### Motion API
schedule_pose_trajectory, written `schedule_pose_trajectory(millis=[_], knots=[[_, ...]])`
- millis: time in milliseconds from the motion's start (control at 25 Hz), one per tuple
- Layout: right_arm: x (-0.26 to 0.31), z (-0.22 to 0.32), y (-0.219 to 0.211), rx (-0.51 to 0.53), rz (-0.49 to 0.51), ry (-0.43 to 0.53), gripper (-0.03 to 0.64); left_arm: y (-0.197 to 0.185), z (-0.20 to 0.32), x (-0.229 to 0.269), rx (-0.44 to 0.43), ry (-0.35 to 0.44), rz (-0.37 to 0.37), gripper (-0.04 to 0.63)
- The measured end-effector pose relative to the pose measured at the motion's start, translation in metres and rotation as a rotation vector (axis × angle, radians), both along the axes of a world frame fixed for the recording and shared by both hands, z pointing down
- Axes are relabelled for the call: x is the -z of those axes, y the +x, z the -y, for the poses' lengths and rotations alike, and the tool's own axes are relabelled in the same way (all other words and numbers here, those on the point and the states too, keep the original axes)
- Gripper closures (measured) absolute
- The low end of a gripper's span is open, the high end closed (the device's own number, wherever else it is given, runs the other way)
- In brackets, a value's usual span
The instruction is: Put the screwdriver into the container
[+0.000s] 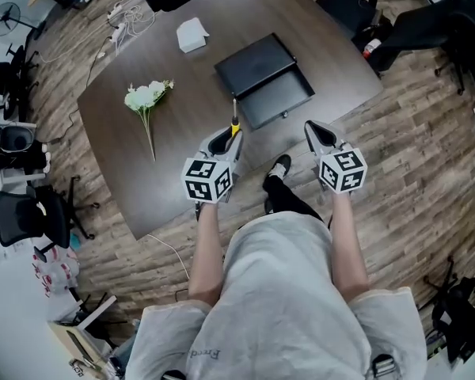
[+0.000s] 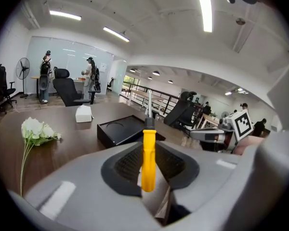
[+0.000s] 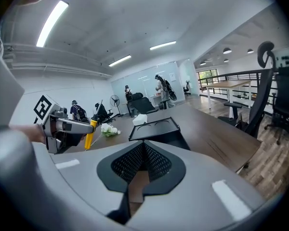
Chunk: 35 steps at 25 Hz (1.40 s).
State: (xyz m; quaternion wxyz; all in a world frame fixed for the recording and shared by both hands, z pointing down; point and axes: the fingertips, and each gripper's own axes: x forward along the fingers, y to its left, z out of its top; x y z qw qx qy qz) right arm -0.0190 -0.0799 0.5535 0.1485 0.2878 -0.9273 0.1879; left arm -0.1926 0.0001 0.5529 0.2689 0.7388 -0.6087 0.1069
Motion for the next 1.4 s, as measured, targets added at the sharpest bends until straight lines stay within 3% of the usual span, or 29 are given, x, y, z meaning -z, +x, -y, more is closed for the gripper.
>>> schedule_pose_trajectory(millis=[760,1400], knots=[[-0.017,0.079,-0.006,-0.08,-0.06,-0.038,0.616,0.029,0.118,-0.053,-0.291,-0.176,0.139,0.46],[-0.035,0.116,0.008,-0.16,-0.098,-0.033,0.617,0.046,0.155,-0.101,-0.447,-0.273,0.226,0.46]])
